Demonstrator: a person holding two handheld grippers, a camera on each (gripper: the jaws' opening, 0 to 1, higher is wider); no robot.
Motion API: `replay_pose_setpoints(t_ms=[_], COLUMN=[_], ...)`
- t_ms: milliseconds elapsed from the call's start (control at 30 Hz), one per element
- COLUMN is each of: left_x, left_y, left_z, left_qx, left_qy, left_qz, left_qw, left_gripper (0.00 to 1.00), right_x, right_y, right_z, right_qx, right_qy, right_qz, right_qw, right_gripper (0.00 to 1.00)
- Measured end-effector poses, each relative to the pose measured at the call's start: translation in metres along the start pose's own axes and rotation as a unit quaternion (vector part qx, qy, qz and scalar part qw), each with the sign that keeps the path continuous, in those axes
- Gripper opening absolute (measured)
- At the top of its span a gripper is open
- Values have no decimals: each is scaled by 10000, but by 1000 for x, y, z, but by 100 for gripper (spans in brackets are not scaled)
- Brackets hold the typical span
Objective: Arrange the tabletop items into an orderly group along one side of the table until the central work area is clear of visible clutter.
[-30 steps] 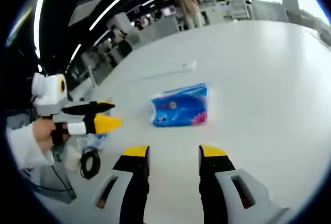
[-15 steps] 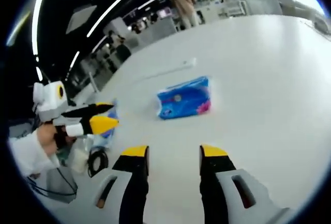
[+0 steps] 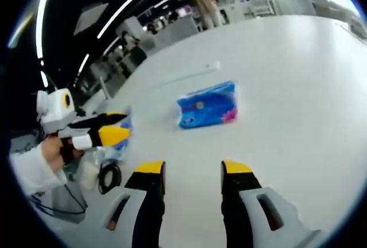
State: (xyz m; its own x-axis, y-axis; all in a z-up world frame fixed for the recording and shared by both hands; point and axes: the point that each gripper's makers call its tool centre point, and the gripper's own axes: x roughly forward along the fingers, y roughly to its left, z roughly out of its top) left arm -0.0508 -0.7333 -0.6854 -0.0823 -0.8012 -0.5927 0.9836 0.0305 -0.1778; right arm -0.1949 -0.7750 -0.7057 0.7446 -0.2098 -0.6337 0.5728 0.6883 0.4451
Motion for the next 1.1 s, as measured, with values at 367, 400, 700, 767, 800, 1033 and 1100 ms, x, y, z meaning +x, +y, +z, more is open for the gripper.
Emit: replay_pose_setpoints(t_ms=[367, 400, 700, 767, 800, 1033, 1100], left_x=[-22, -25, -56, -62, -65, -81, -82], left_y=[3, 2, 4, 4, 5, 13, 13], left_z=[-23, -26, -55, -65, -68, -86, -90], left_qx=[-187, -198, -395, -407, -435, -857, -915], left_qy=[-51, -53, -111, -52, -48, -81, -56], left_qz=[79, 92, 378, 467, 496, 779, 808], left_qw=[9998, 9997, 9984, 9981, 9978, 9932, 9925], left_gripper=[61, 61, 60, 60, 60, 59, 59], right_x=[-3, -3, -3, -3, -2, 2, 3], right_y=[11, 11, 18, 20, 21, 25, 27], right_z=[-16, -20, -30, -32, -33, -40, -41], right_qx=[30, 20, 46, 34, 21, -4, -13], right_qy=[87, 125, 259, 287, 314, 462, 487], right_qz=[132, 137, 226, 245, 260, 341, 361], right_qw=[9999, 9998, 9994, 9993, 9992, 9984, 9982], right_gripper=[37, 37, 36, 36, 36, 36, 35])
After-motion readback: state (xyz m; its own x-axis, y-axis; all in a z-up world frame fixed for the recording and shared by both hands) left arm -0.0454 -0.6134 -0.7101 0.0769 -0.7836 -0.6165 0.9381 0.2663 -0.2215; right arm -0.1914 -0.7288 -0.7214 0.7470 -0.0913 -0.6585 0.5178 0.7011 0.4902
